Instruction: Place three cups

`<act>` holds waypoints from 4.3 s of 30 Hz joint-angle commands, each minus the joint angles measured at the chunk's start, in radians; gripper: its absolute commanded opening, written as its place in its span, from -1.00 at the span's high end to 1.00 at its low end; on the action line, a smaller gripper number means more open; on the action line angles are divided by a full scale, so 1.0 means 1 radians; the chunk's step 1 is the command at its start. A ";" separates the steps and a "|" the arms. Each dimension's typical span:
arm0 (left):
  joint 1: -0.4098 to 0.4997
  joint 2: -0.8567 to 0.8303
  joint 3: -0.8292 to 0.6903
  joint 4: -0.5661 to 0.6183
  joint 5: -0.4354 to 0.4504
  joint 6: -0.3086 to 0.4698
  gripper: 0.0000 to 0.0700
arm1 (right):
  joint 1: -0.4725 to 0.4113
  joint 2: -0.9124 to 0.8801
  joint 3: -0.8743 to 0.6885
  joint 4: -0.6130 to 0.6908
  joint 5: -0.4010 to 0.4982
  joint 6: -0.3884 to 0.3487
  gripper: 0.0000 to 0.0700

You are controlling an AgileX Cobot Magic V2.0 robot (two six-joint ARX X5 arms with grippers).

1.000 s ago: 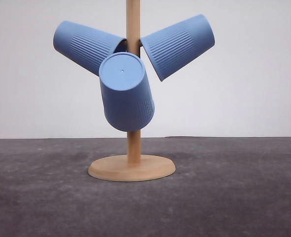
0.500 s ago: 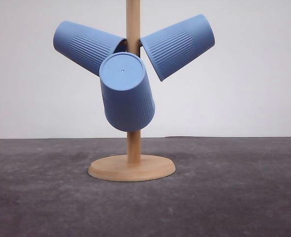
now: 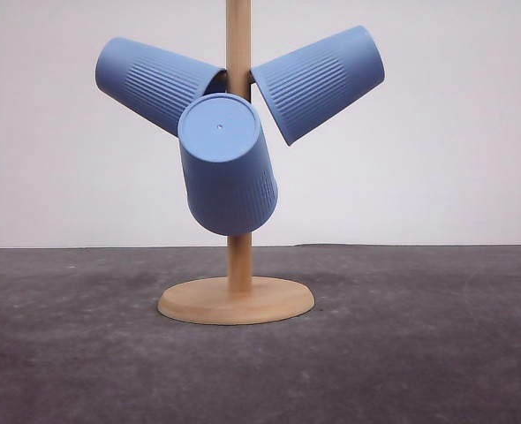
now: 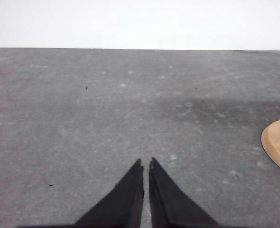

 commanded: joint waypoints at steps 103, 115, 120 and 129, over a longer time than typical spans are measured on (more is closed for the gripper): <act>0.001 -0.001 -0.013 0.011 -0.002 0.005 1.00 | -0.001 0.000 -0.003 0.012 0.003 0.014 0.95; 0.001 -0.001 -0.013 0.011 -0.002 0.005 1.00 | -0.001 0.000 -0.003 0.012 0.003 0.014 0.95; 0.001 -0.001 -0.013 0.011 -0.002 0.005 1.00 | -0.001 0.000 -0.003 0.012 0.003 0.014 0.95; 0.001 -0.001 -0.013 0.011 -0.002 0.005 1.00 | -0.001 0.000 -0.003 0.012 0.003 0.014 0.95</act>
